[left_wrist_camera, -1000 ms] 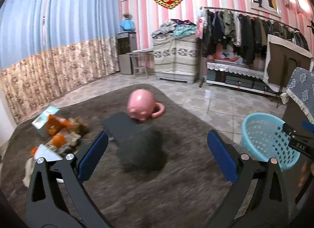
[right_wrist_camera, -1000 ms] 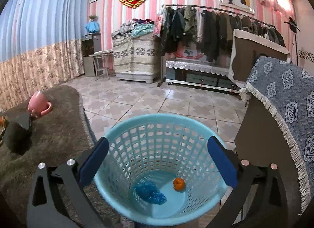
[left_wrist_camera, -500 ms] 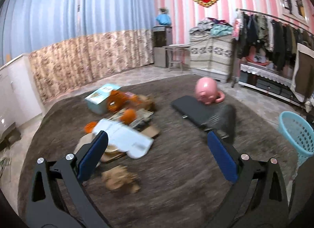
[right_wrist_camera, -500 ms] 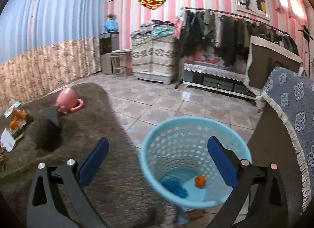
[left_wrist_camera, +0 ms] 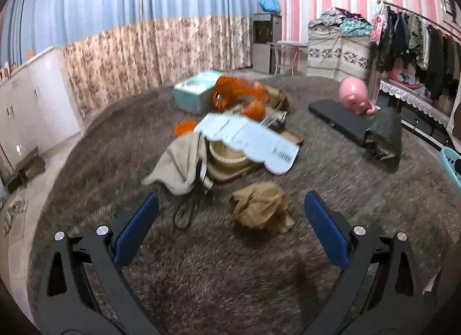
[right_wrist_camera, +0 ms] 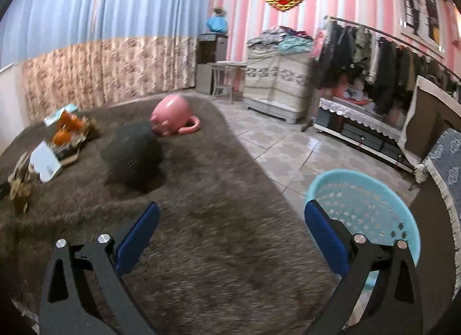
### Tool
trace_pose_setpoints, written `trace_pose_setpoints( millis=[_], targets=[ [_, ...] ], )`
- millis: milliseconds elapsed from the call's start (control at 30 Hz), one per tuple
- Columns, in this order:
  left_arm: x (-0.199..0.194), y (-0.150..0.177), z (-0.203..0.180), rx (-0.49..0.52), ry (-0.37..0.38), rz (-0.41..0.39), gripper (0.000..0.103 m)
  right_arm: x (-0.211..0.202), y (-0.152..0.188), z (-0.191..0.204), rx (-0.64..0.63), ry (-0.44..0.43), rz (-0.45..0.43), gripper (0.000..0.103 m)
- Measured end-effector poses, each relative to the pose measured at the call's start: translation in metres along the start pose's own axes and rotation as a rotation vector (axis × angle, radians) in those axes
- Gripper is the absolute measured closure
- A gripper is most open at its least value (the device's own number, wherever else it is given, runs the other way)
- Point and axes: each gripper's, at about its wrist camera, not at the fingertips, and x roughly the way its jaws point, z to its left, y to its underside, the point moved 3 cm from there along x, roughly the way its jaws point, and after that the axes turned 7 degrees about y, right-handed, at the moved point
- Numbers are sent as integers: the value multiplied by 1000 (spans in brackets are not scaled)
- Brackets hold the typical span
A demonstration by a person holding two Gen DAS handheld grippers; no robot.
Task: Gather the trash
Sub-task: 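Grasp the brown paper bag with the left tool while the right tool grasps the black mesh cup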
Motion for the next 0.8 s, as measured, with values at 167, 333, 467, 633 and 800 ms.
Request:
trace_pose_setpoints(
  millis=[167,333,467,633,800],
  targets=[
    [17,3,1,-28,34,35,6,8,7,12,-28,-7,21,4],
    [32,3,-13,27,88,97,44,20,4,16,-20,-33,48,4],
    [35,5,-23,63,107,116,59,23,-4,26,-25,-51,37,4],
    [26,-8,-24,69,116,69,59,30,-22,52,-1,-133,43,4],
    [14,-36,-12,82,67,-21,59,45,-43,76,48,-208,65,4]
  ],
)
